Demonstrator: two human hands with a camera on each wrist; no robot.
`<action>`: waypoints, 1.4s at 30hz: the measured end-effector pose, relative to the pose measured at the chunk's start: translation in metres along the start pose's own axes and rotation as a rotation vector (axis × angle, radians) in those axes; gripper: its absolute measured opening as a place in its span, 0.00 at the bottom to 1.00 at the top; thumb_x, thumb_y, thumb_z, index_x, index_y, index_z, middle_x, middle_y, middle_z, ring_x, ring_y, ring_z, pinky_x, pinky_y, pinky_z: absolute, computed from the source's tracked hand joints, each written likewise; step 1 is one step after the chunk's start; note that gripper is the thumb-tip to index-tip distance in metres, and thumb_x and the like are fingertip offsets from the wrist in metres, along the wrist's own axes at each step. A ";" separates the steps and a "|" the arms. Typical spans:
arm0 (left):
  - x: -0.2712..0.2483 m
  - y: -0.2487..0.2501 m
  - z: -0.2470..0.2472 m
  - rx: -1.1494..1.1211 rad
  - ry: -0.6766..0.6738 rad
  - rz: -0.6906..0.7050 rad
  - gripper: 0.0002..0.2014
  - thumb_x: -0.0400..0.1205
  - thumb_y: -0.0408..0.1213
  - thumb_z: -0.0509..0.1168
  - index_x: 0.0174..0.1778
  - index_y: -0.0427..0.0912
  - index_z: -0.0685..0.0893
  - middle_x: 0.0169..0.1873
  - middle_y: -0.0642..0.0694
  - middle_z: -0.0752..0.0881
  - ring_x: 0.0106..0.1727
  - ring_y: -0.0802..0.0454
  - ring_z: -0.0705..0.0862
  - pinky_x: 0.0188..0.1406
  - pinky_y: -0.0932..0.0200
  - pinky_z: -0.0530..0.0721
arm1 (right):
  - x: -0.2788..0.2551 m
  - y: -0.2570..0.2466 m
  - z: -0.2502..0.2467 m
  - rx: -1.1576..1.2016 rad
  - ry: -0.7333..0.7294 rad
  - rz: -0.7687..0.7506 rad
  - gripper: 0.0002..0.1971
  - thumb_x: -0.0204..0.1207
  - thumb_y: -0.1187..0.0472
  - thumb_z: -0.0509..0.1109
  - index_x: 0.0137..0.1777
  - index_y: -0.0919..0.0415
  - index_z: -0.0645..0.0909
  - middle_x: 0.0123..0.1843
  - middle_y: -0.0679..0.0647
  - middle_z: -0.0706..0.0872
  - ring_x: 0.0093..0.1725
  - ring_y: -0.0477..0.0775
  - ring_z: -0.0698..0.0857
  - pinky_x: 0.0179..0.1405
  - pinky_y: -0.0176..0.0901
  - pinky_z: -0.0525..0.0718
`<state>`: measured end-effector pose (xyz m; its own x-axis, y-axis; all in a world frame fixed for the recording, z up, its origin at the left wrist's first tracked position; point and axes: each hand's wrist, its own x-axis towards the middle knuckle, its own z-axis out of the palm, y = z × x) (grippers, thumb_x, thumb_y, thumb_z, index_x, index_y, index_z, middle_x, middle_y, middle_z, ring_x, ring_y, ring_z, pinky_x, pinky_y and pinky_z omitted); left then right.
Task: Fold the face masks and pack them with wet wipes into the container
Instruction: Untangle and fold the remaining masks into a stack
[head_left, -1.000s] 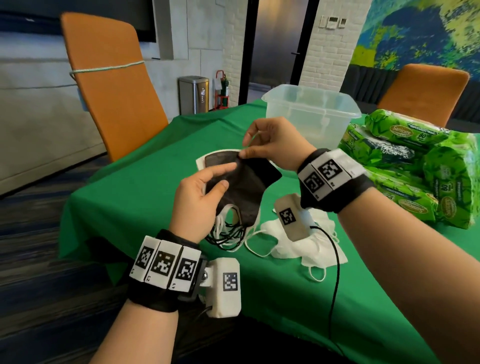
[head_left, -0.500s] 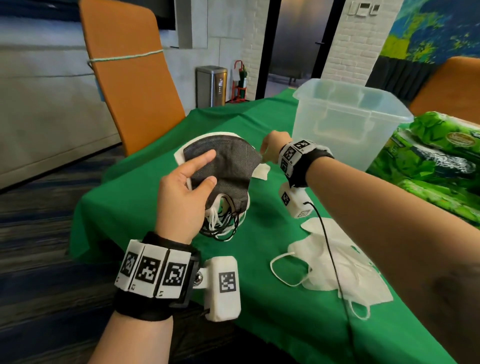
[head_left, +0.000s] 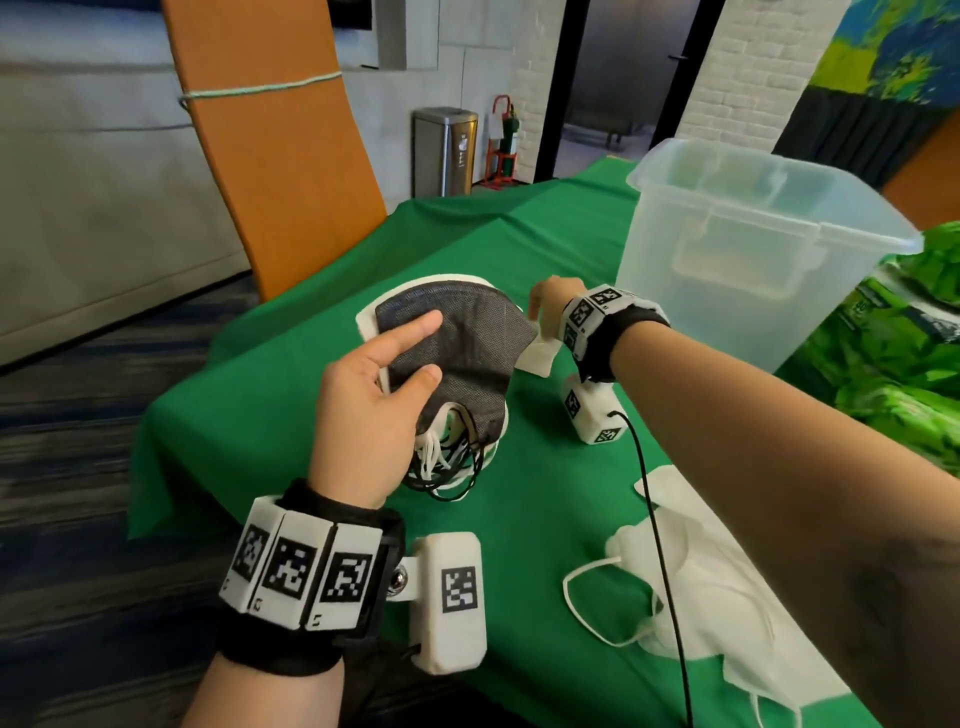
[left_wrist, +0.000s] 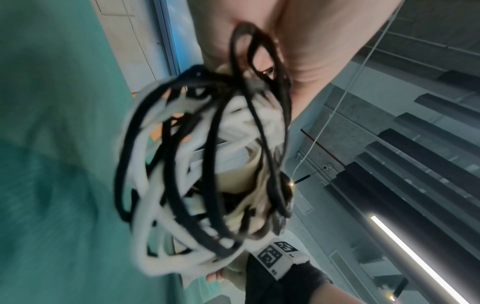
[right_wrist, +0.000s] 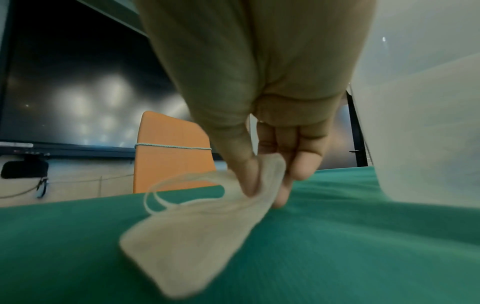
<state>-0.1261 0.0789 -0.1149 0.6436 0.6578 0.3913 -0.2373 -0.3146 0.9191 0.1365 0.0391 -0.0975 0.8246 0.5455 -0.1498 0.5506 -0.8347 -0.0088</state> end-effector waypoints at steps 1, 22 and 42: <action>0.000 0.000 0.000 0.010 0.008 0.002 0.23 0.78 0.25 0.67 0.51 0.65 0.83 0.34 0.53 0.82 0.38 0.56 0.70 0.30 0.74 0.67 | -0.008 0.002 -0.006 0.061 0.030 0.007 0.14 0.76 0.69 0.65 0.61 0.63 0.80 0.61 0.60 0.83 0.58 0.60 0.82 0.53 0.42 0.79; -0.046 0.049 0.029 -0.374 0.016 -0.038 0.11 0.74 0.32 0.73 0.47 0.53 0.86 0.42 0.60 0.90 0.47 0.64 0.87 0.51 0.66 0.83 | -0.246 0.018 -0.033 1.517 0.279 -0.272 0.13 0.72 0.80 0.64 0.45 0.60 0.76 0.33 0.55 0.83 0.27 0.48 0.84 0.29 0.40 0.86; -0.073 0.047 0.034 -0.072 -0.111 0.111 0.18 0.73 0.24 0.72 0.53 0.51 0.86 0.42 0.61 0.86 0.39 0.77 0.83 0.42 0.83 0.74 | -0.282 0.047 -0.009 1.154 0.474 -0.036 0.11 0.69 0.75 0.65 0.30 0.60 0.79 0.28 0.56 0.81 0.28 0.51 0.77 0.28 0.39 0.79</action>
<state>-0.1592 -0.0073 -0.1019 0.6863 0.5406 0.4866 -0.3600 -0.3288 0.8731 -0.0692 -0.1534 -0.0470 0.9090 0.3428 0.2371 0.3361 -0.2663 -0.9034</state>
